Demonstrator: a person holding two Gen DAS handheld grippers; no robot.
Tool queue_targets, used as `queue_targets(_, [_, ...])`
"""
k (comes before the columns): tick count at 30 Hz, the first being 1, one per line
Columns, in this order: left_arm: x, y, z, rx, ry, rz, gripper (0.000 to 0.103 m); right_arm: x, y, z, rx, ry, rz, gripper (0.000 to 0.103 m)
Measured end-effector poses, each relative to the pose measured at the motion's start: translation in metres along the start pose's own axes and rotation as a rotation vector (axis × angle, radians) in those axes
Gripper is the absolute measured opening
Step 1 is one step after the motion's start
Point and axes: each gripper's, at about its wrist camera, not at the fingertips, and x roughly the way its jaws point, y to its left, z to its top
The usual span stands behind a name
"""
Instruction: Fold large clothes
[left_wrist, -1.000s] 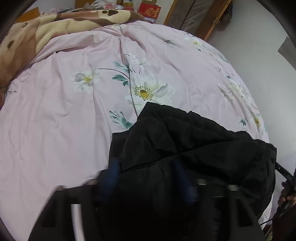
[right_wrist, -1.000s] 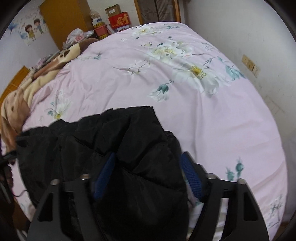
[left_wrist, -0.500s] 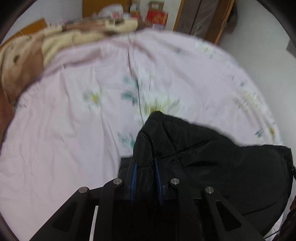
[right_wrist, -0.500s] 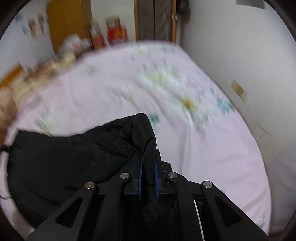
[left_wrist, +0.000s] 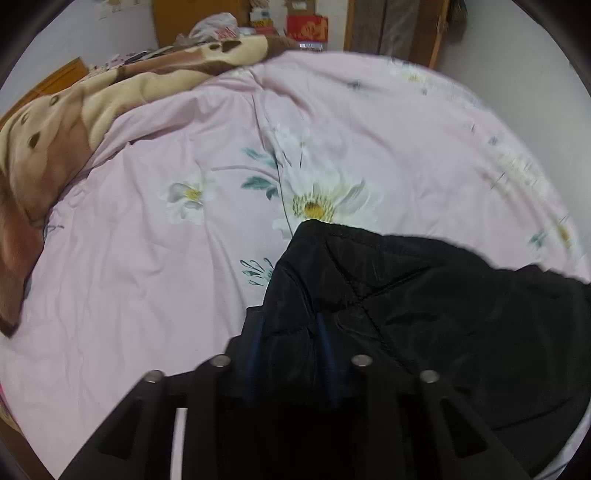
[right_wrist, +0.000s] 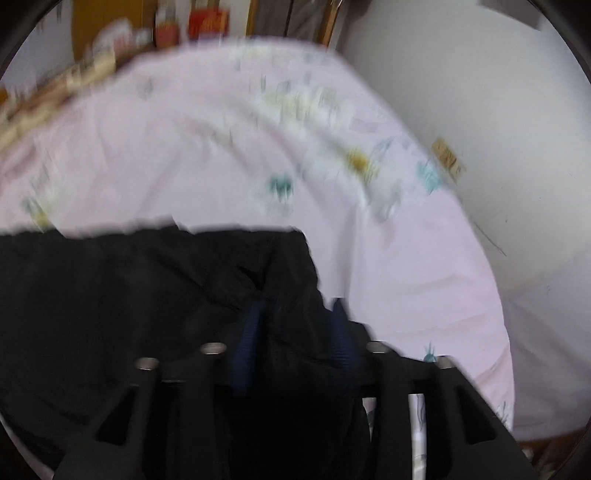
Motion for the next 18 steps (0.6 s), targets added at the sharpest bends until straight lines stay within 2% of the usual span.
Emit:
queue_targets(1, [-0.013,0.002,-0.002,-0.011,-0.017,-0.005,0.048,-0.023,0.001,-0.004,0.000,-0.057,0.025,0.063])
queue_targets(4, [-0.055,0.003,-0.018,-0.037,-0.097,-0.079,0.066,-0.064,0.014,-0.020,-0.040,-0.138,0.085,0.063])
queue_targets(6, [-0.076,-0.008,-0.035,-0.030,-0.121,-0.136,0.069,-0.081,0.027,-0.033,-0.076,-0.154,0.130,0.063])
queue_targets(10, [-0.088,-0.042,-0.064,0.036,-0.120,-0.172,0.070,-0.087,0.058,-0.069,-0.128,-0.116,0.201,0.063])
queue_targets(13, [-0.072,-0.066,-0.084,0.060,-0.074,-0.166,0.070,-0.070,0.082,-0.081,-0.140,-0.070,0.226,0.063])
queue_targets(16, [-0.043,-0.076,-0.095,0.052,-0.022,-0.137,0.070,-0.045,0.092,-0.088,-0.125,-0.034,0.235,0.063])
queue_targets(18, [-0.028,-0.077,-0.098,0.048,-0.014,-0.129,0.073,-0.026,0.090,-0.093,-0.100,0.005,0.238,0.063])
